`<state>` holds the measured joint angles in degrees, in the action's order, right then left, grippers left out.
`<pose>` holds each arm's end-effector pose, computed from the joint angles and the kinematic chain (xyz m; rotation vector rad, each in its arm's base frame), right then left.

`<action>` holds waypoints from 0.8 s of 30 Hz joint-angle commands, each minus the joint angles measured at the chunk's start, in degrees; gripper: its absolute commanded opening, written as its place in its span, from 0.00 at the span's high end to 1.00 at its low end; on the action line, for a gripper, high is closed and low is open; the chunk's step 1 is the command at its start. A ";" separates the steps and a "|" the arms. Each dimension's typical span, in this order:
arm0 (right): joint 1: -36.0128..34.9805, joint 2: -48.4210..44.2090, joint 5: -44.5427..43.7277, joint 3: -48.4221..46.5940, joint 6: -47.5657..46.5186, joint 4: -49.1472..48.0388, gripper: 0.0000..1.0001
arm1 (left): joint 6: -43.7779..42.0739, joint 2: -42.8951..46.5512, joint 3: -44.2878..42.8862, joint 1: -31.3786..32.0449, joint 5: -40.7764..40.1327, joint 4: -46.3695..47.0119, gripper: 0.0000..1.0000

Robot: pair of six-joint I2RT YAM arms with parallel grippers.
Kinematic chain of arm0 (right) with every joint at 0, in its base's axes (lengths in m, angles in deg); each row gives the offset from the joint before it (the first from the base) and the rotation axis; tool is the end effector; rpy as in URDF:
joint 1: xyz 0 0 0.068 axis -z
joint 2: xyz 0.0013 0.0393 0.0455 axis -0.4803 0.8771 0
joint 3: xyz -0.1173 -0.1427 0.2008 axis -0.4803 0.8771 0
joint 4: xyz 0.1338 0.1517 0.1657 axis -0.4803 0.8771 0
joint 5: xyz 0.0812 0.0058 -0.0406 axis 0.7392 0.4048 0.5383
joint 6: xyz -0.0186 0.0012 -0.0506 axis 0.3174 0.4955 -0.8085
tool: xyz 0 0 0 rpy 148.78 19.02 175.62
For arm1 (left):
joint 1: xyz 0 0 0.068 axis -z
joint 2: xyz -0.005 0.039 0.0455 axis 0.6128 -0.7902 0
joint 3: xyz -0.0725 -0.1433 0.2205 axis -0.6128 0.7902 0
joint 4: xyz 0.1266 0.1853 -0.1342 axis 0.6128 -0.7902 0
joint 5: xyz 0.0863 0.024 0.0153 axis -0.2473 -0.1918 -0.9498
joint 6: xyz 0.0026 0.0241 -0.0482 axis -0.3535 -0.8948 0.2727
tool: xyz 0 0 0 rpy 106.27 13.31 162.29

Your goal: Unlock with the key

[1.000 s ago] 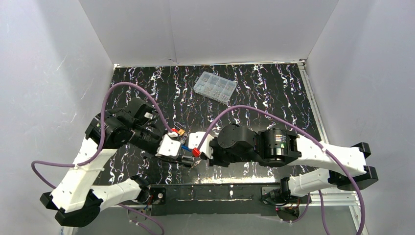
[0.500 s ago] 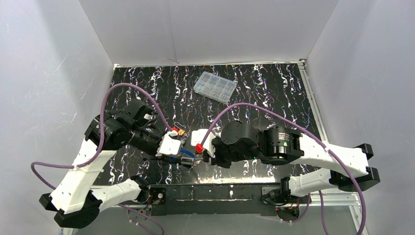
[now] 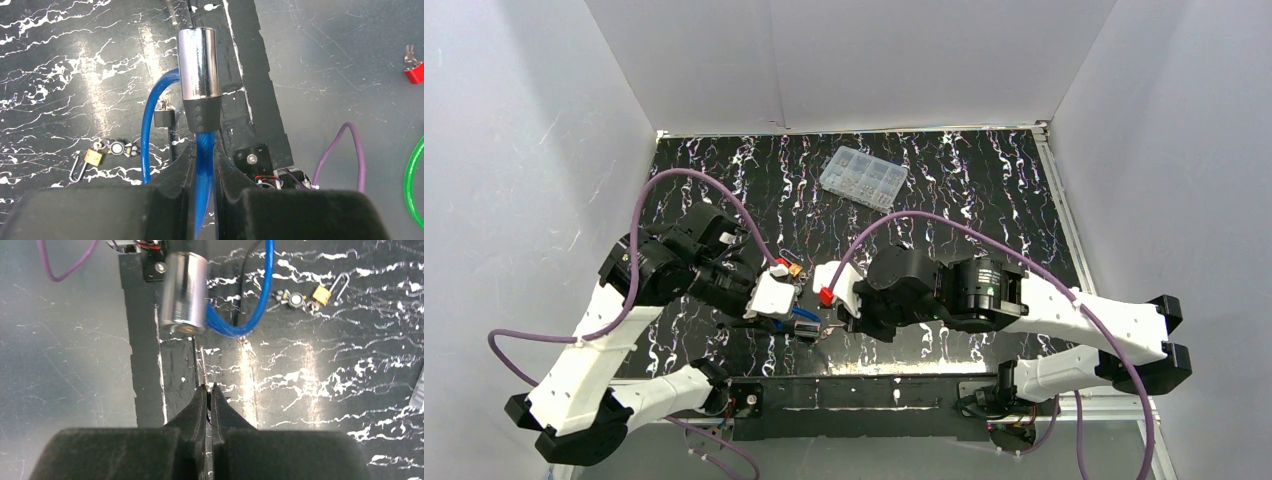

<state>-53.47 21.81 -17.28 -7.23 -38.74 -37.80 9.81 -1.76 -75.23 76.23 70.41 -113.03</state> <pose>0.0350 0.2495 0.4145 -1.5715 1.6302 0.7239 0.0832 -0.0959 0.4196 1.9321 1.4055 -0.7655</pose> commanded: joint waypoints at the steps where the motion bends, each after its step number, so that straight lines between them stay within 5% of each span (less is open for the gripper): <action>1: 5.02 -3.38 -0.38 2.51 2.42 -1.26 0.99 | 0.77 -1.49 0.39 0.89 3.45 0.20 1.00; 13: 17.50 -16.32 -6.89 13.93 15.70 -3.51 0.99 | -3.58 -15.60 14.09 1.63 7.50 13.99 1.00; 24: 20.31 -18.70 -6.54 16.35 19.23 -6.05 0.99 | -9.56 -47.71 -11.23 2.19 -0.98 9.42 1.00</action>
<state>-34.28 3.61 -22.72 9.86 -21.12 -40.14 4.67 -44.34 -77.81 78.44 73.60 -101.62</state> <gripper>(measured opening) 0.041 0.081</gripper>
